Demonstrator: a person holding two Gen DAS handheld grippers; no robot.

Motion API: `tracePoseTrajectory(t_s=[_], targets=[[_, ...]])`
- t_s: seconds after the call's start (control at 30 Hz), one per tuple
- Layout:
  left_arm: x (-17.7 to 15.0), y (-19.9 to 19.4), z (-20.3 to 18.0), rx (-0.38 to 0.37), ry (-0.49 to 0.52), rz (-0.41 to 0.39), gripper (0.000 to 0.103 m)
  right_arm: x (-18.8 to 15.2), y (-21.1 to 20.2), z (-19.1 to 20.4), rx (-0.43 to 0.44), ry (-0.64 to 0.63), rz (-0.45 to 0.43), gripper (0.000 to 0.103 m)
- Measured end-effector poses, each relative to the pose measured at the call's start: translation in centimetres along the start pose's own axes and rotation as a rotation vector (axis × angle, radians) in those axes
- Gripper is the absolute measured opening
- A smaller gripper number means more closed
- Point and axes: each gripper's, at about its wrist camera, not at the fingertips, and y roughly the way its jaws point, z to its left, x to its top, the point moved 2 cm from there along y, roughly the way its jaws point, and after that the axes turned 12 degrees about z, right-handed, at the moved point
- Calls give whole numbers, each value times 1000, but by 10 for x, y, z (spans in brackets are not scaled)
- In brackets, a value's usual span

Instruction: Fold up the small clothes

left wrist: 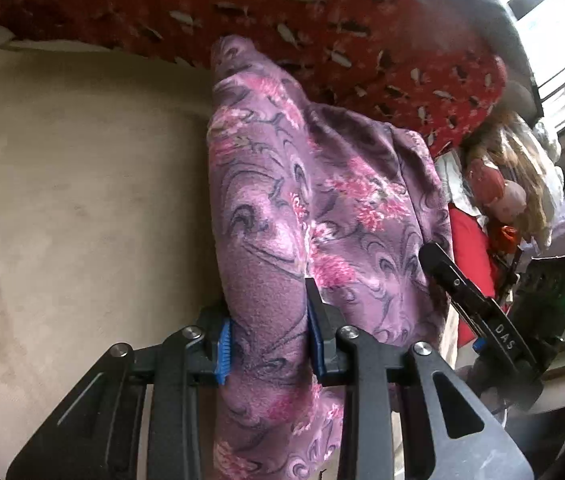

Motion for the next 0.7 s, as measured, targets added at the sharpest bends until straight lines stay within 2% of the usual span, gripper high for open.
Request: tracePoseTrajectory(t_s=[0.2,0.3,0.37,0.4,0.43,0.47,0.5,0.53,0.57,0.63,0.7], targets=[[-35,-41,44,17,-42,-40,27,-33,-4,34,150,21,31,18],[-56,-36,76,26,-99,-12,28,-58,7,44,196,35,50,18],[-68,-24,92,50,-129,16,31,-76,22,40,236,92,69,18],[-73,-15,103,68,-147,36,34,-86,32,37,230,115,91,18],[-77,-8,113,58,-169,55,41,-99,47,30,180,145,135,19],[-79,-8,119,26,-186,55,44,-106,54,24,154,165,164,27],[-81,-13,124,-13,-204,55,44,-112,60,16,164,203,186,27],[-81,-19,125,-24,-208,50,43,-114,55,7,197,260,166,28],[-80,-28,123,-27,-198,29,41,-113,50,5,191,280,156,32],[-74,-46,112,-12,-149,-37,41,-100,29,4,108,284,92,32],[-60,-54,96,32,-92,-77,42,-86,18,14,94,241,39,32]])
